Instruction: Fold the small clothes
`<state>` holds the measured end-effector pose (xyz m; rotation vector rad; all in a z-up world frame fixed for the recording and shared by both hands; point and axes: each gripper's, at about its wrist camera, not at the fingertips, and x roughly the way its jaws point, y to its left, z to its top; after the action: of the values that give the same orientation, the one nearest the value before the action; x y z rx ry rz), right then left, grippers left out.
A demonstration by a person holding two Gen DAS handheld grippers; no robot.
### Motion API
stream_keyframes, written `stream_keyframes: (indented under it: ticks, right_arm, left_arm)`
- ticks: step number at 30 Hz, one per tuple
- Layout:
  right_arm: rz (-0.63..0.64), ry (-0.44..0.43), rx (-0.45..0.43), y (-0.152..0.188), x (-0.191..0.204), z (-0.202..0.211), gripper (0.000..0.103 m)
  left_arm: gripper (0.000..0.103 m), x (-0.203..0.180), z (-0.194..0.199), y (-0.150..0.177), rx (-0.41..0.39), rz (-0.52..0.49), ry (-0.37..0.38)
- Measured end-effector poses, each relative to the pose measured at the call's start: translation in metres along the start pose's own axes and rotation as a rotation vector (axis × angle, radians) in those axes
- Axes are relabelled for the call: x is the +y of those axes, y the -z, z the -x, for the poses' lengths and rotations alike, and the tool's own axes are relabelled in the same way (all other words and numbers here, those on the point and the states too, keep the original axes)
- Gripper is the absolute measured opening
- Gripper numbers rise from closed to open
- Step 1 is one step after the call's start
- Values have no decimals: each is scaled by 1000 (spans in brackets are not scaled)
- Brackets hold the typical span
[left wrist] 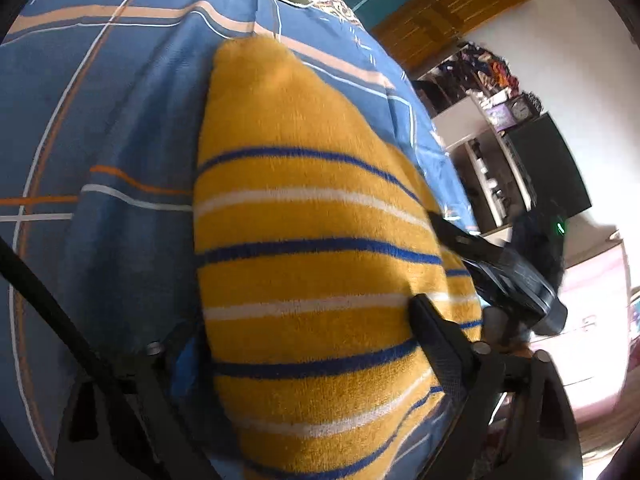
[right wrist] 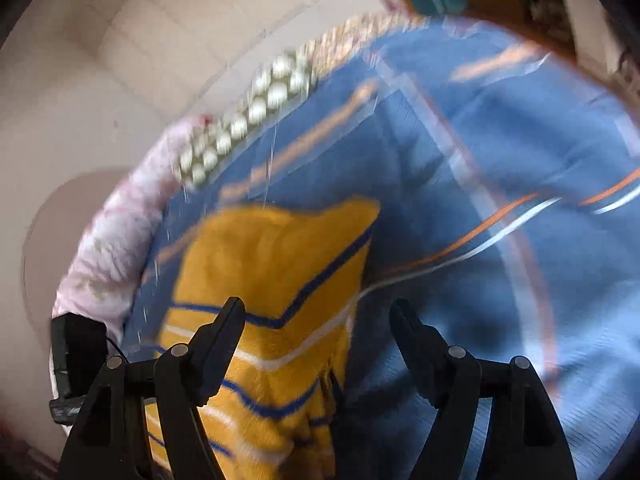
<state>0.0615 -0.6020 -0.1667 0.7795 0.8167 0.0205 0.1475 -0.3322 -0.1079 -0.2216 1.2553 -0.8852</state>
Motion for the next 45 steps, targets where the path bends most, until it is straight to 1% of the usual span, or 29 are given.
stream_keyframes:
  ticks: [1,2,3,4,8,10,11,12,13,14,16,17,18,20,22,23,25,26,28,29,30,33,35,37,38,39,40,42,45]
  right_arm:
    - [-4,-7,-10,-1,1,-2,62]
    - [-13,-52,-6,-3,4,-2,32]
    - [-28,-78,1,-6,10,2,32]
    - [-6,-78,-14,-9,20,8,28]
    - [121,-141,-90,-21,73,37,19]
    - [149,-156,-117,-26,85,44,19]
    - [154,-155,-123,-30,89,42,19]
    - [158,-139,-124,-33,92,37,19]
    - [169,-102,-126,-33,94,30,19]
    - [185,-51,-127,-33,95,22,19]
    - [218,87,-78,-29,91,-6,22]
    - [210,140,-45,-26,85,-17,22]
    - [186,162,-25,-21,77,-23,22]
    - [159,141,-50,-17,69,-13,22]
    - [162,134,-101,-12,69,9,22]
    - [177,127,-123,-12,75,20,22]
    - [209,83,-156,-6,91,39,22]
    - [219,48,-161,-3,100,46,22]
    - [241,-45,-129,8,117,45,22]
    - [246,-103,-85,16,127,37,22]
    - [247,-116,-60,22,130,29,22]
    - [224,-30,16,40,122,-9,27]
    - [196,17,57,50,107,-30,24]
    - [203,47,5,52,112,-17,24]
    - [232,86,-24,55,126,-6,28]
    - [261,88,-46,58,136,0,31]
    - [304,69,-69,64,153,8,31]
    - [348,16,-71,72,179,11,31]
    - [367,-96,-8,88,212,-10,31]
  left_arm:
    - [67,-1,4,0,-12,-4,-3]
    - [60,-2,9,-1,-18,-7,6]
    - [48,-4,14,-3,-23,-13,7]
    - [41,-5,24,-7,-36,-20,7]
    - [40,-6,67,-18,-115,-30,26]
    - [41,-3,85,-26,-152,-22,39]
    - [42,-2,92,-29,-175,-27,15]
    - [47,-1,92,-30,-184,-32,-22]
    - [53,1,89,-30,-183,-30,-67]
    - [55,9,80,-29,-166,-9,-150]
    - [57,30,61,-23,-109,47,-254]
    - [60,40,56,-20,-102,74,-267]
    - [65,52,56,-15,-113,109,-237]
    - [65,64,66,-7,-124,152,-166]
    - [65,64,81,0,-149,161,-157]
    - [65,61,92,6,-171,151,-173]
    - [65,53,114,21,-222,107,-223]
    - [65,45,131,34,-266,72,-261]
    - [70,28,157,59,-352,15,-333]
    - [72,23,169,71,-393,-8,-368]
    - [77,19,181,86,-436,-30,-410]
    - [87,2,212,123,-558,-89,-537]
    - [94,-4,234,144,-655,-105,-640]
    - [103,-9,257,168,-769,-102,-735]
    - [103,-10,269,180,-820,-91,-763]
    - [103,-11,276,186,-850,-82,-777]
    - [103,-12,282,193,-879,-71,-788]
    - [103,-12,294,209,-919,-48,-799]
    - [103,-12,302,223,-925,-51,-816]
